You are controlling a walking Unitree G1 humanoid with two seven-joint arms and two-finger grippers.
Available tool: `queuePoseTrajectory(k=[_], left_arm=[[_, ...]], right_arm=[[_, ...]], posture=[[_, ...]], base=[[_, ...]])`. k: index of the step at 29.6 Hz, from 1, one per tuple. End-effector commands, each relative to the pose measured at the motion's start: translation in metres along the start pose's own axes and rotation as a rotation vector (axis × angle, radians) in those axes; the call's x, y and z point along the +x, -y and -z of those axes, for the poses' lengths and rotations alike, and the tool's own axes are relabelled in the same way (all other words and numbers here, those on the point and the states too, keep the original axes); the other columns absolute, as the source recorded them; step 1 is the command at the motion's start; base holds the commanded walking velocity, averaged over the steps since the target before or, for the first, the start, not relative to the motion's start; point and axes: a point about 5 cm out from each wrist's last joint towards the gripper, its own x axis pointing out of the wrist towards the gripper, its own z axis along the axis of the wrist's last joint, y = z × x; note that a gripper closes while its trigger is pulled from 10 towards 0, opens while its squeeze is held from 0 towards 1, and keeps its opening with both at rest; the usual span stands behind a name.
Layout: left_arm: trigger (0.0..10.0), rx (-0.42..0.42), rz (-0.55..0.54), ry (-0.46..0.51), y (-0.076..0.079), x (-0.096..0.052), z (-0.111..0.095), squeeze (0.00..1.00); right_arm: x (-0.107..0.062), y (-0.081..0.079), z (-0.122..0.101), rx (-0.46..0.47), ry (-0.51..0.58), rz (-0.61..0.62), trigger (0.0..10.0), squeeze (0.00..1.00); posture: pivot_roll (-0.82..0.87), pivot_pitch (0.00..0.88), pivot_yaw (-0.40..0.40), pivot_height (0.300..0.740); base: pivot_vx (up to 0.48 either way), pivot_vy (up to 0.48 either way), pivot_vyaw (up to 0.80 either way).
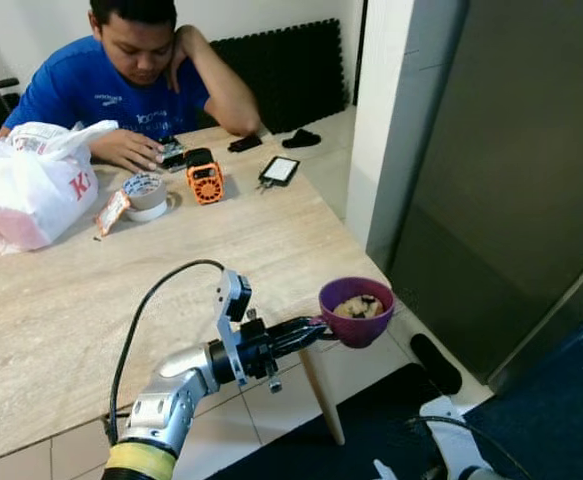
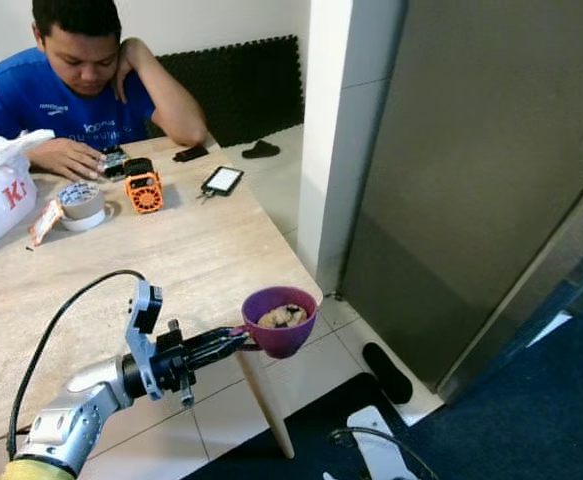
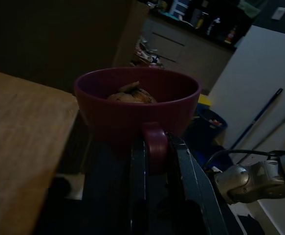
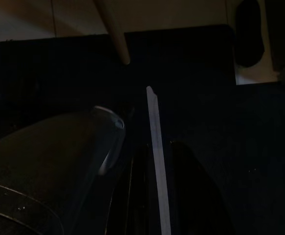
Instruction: Restocking fridge
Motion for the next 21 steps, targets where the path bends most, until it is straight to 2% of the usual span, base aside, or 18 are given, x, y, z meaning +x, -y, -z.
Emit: queuePoseTrajectory(k=[1, 11, 21], left_arm=[[10.0, 0.021, -0.001, -0.002, 0.0, 0.001, -0.003, 0.0], [10.0, 0.025, -0.004, 0.001, -0.001, 0.002, -0.005, 0.0], [10.0, 0.059, -0.056, 0.027, -0.011, 0.003, -0.009, 0.0]], right_arm=[[0.0, -0.002, 0.0, 0.017, 0.004, -0.002, 10.0, 0.0], [0.0, -0.002, 0.0, 0.017, 0.005, -0.002, 10.0, 0.0], [0.0, -0.001, 0.0, 0.012, 0.005, 0.0, 10.0, 0.0]], posture=[[-0.06, 0.0, 0.0, 0.74], [-0.06, 0.0, 0.0, 0.74], [-0.06, 0.0, -0.001, 0.74]], base=[[-0.3, 0.0, 0.0], [-0.3, 0.0, 0.0], [0.0, 0.0, 0.0]])
